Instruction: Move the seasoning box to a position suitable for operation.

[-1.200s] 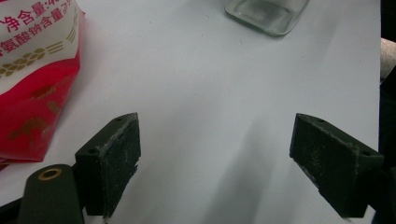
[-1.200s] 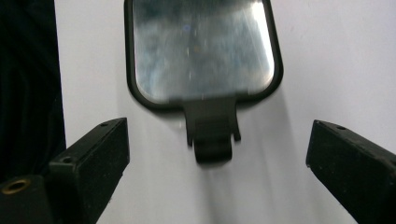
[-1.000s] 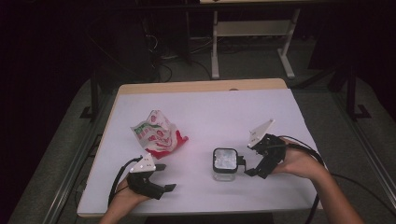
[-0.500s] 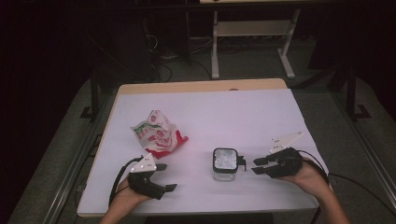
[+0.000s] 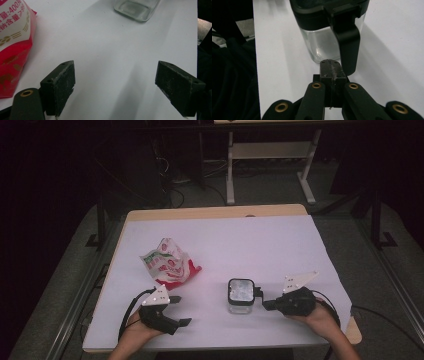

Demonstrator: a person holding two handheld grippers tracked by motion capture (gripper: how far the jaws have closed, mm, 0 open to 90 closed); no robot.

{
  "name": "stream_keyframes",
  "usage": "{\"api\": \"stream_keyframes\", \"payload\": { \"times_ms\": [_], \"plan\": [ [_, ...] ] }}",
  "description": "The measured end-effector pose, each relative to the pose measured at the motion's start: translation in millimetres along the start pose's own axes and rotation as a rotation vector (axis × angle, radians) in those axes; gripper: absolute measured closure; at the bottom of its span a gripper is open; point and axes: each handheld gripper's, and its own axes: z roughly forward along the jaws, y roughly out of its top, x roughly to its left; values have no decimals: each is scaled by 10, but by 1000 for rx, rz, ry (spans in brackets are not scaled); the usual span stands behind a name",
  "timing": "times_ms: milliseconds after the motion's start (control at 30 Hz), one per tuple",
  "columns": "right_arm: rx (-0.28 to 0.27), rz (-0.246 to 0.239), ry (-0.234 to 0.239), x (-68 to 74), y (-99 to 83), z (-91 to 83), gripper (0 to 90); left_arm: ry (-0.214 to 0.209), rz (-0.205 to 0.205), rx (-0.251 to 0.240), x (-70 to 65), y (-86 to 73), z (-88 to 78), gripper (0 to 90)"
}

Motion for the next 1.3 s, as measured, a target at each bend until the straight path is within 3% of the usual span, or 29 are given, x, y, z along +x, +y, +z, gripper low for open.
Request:
{"api": "stream_keyframes", "payload": {
  "times_ms": [200,600,767,933,1067,1200,1300],
  "plan": [
    [-7,-4,-10,-51,22,38,898,-8,2,0,4,-8,19,160],
    [-13,-11,-96,-145,73,73,899,-9,4,-1,-11,-7,25,160],
    [-37,-17,-110,-98,38,-40,899,-3,3,-7,-1,-15,8,160],
    [-66,6,-142,-115,-29,-174,897,4,3,-2,9,-11,-6,160],
    [-115,44,-184,-182,-95,-299,773,3,-7,-9,22,-8,-11,160],
    [-141,82,-257,-229,-142,-349,549,2,-6,-8,24,-4,-10,161],
    [-150,100,-279,-248,-150,-340,408,0,-4,-5,14,12,-2,160]
  ]
}}
